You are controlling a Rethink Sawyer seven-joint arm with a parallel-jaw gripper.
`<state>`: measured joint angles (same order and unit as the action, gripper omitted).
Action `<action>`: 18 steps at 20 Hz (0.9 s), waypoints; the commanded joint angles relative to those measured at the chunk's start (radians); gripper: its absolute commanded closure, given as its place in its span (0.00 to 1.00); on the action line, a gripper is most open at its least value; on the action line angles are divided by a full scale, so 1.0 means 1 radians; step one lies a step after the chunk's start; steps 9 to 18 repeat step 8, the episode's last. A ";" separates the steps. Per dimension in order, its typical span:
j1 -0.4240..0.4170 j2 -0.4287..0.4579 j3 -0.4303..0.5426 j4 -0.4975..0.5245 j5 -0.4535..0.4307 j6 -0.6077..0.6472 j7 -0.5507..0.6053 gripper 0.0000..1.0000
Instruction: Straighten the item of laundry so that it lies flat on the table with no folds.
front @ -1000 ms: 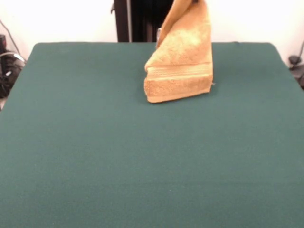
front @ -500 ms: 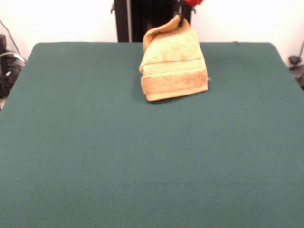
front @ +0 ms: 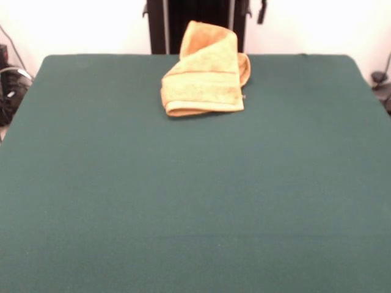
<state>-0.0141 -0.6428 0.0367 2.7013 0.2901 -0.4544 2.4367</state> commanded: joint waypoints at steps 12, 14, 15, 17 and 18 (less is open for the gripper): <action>0.786 -0.180 -0.538 -0.317 0.321 0.879 0.459 0.00; 0.786 -0.180 -0.538 -0.317 0.321 0.879 0.459 0.00; 0.786 -0.180 -0.538 -0.317 0.321 0.879 0.459 0.00; 0.786 -0.180 -0.538 -0.317 0.321 0.879 0.459 0.00; 0.786 -0.180 -0.538 -0.317 0.321 0.879 0.459 0.00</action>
